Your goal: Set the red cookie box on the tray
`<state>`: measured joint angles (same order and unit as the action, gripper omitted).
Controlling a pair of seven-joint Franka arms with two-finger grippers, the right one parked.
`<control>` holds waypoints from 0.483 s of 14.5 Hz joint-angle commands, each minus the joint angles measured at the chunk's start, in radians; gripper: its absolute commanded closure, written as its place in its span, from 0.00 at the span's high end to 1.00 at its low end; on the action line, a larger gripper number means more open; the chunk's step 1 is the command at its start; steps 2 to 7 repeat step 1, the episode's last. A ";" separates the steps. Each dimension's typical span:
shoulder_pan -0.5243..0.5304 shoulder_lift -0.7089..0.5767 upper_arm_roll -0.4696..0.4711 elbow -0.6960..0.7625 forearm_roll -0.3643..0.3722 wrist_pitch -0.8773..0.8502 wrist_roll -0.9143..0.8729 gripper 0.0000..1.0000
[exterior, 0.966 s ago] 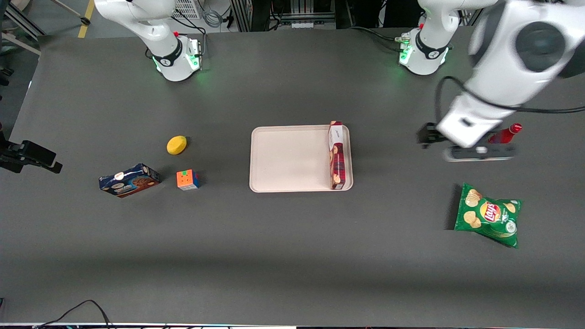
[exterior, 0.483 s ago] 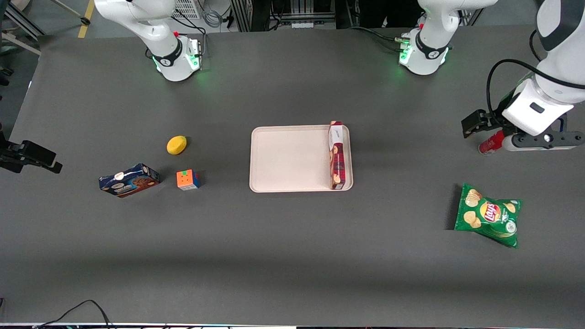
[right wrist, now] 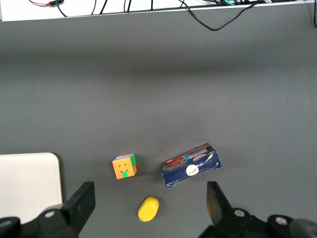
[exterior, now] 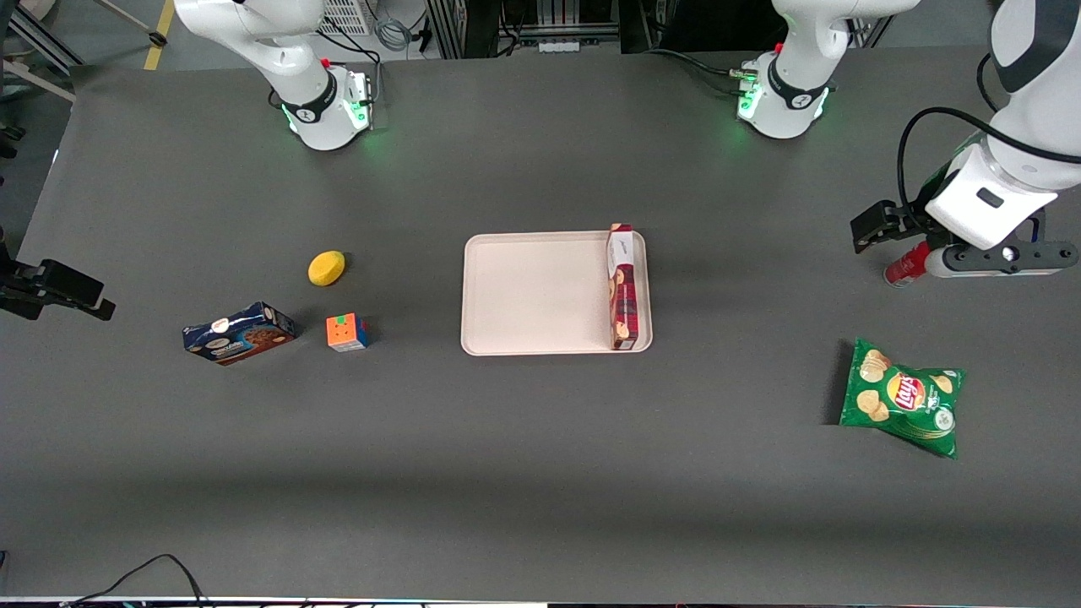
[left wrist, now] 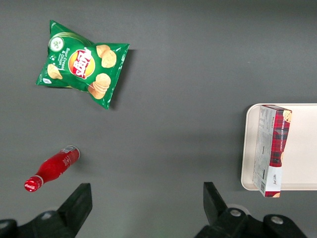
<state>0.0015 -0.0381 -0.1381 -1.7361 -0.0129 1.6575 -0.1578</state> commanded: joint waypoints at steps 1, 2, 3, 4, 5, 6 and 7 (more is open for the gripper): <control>-0.008 0.007 0.005 0.053 -0.001 -0.031 0.011 1.00; -0.008 0.007 0.005 0.053 -0.001 -0.031 0.011 1.00; -0.008 0.007 0.005 0.053 -0.001 -0.031 0.011 1.00; -0.008 0.007 0.005 0.053 -0.001 -0.031 0.011 1.00; -0.008 0.007 0.005 0.053 -0.001 -0.031 0.011 1.00; -0.008 0.007 0.005 0.053 -0.001 -0.031 0.011 1.00; -0.008 0.007 0.005 0.053 -0.001 -0.031 0.011 1.00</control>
